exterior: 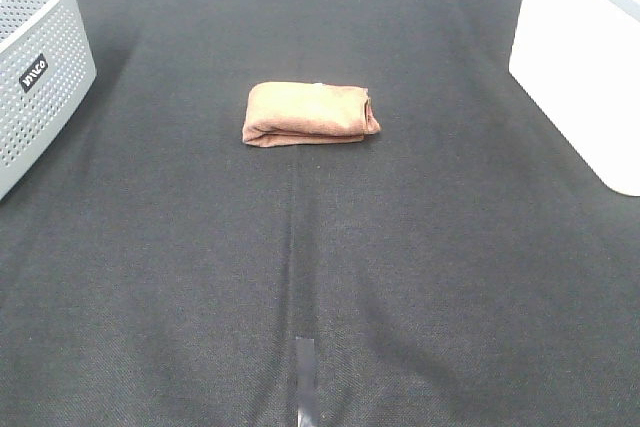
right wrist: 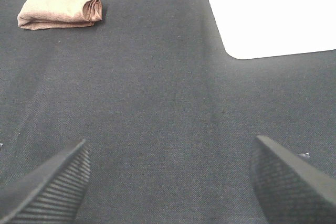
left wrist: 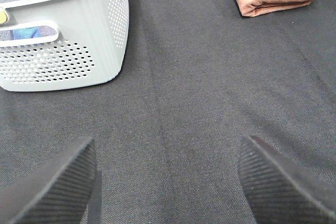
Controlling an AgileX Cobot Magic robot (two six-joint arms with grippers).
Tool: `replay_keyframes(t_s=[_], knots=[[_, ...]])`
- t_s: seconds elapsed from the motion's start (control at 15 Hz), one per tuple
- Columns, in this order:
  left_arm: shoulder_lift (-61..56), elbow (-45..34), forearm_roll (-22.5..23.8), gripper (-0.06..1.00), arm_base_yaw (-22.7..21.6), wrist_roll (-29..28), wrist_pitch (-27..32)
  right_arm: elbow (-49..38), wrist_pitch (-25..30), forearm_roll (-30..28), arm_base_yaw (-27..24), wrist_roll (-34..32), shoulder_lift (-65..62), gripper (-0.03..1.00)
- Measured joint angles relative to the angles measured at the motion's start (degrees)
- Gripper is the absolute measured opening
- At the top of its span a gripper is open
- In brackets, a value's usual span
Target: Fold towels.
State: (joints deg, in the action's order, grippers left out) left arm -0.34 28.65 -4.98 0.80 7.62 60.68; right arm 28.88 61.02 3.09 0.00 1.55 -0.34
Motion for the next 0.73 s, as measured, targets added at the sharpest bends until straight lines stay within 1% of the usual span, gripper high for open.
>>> replay_keyframes(t_s=[0.73], knots=[[0.00, 0.00, 0.00, 0.72, 0.00, 0.00, -0.06, 0.00, 0.00, 0.00, 0.00, 0.00, 0.00, 0.78]])
